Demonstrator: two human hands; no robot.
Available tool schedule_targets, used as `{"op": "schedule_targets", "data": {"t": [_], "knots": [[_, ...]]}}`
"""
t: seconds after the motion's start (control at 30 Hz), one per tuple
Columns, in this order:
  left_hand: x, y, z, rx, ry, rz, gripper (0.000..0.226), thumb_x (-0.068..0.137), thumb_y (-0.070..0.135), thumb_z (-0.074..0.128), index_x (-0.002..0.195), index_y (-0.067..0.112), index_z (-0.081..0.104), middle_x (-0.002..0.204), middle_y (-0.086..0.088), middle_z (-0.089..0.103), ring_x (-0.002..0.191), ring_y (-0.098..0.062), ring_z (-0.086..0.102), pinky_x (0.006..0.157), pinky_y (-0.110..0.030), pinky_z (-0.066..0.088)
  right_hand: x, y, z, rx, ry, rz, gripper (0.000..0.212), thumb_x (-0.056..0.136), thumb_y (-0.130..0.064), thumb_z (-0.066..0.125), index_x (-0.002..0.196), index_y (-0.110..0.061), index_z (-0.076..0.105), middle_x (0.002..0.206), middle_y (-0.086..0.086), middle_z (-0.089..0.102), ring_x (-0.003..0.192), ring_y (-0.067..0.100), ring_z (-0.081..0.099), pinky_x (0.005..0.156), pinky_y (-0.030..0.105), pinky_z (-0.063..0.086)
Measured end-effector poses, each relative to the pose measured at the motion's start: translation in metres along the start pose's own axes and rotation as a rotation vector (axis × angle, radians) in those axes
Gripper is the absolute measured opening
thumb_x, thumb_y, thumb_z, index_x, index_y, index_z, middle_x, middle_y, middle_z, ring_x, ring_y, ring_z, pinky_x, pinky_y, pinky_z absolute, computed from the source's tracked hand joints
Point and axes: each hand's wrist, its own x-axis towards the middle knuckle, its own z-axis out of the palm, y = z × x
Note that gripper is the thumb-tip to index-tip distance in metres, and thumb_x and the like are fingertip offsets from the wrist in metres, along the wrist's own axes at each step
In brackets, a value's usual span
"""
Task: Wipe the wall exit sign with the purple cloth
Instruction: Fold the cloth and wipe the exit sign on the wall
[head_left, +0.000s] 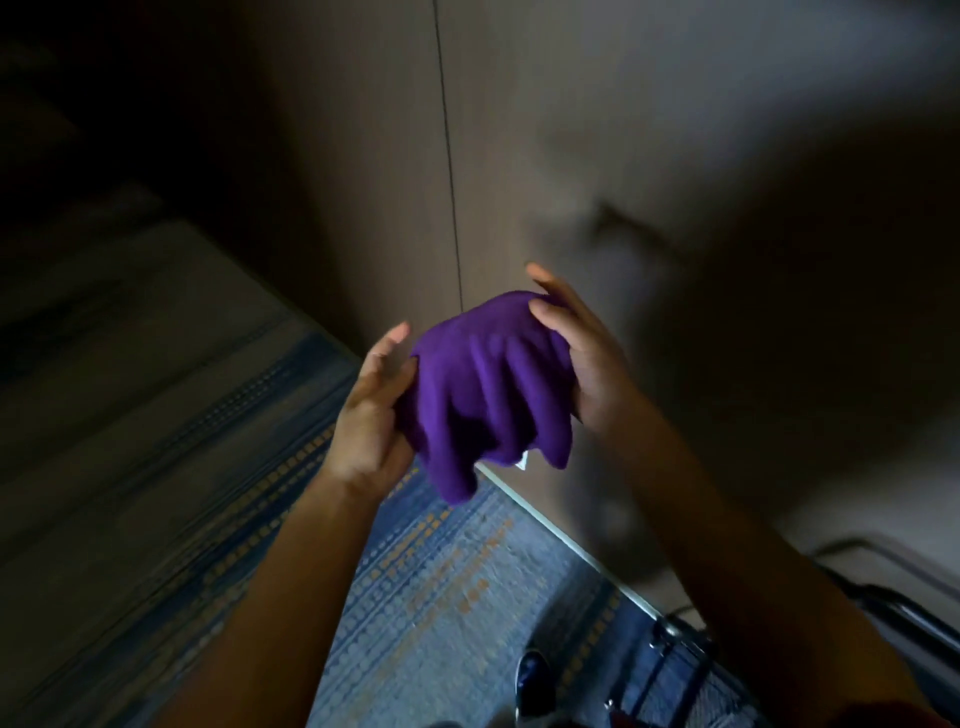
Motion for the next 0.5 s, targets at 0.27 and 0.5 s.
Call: {"op": "schedule_targets", "data": {"t": [0.27,0.5], "knots": [[0.087,0.044,-0.036,0.156,0.108,0.168,0.048,0.106,0.003,0.053,0.147,0.028,0.049,0.110,-0.007,0.073,0.095,-0.020,0.071,0.098,-0.045,0.057,0.071,0.058,0.033,-0.156,-0.196,0.125,0.066,0.095,0.001,0.065,0.146,-0.035,0.045,0.134,-0.010,0.068,0.129,0.009,0.061,0.112,0.029,0.047],[0.173,0.081,-0.114,0.395,-0.070,0.119,0.061,0.094,-0.016,0.055,0.138,0.027,0.059,0.129,0.009,0.071,0.122,-0.013,0.064,0.120,-0.050,0.040,0.147,0.100,0.095,-0.194,-0.006,0.094,0.047,0.094,0.007,0.060,0.127,-0.025,0.069,0.124,-0.009,0.074,0.119,0.008,0.067,0.101,0.020,0.050]]}}
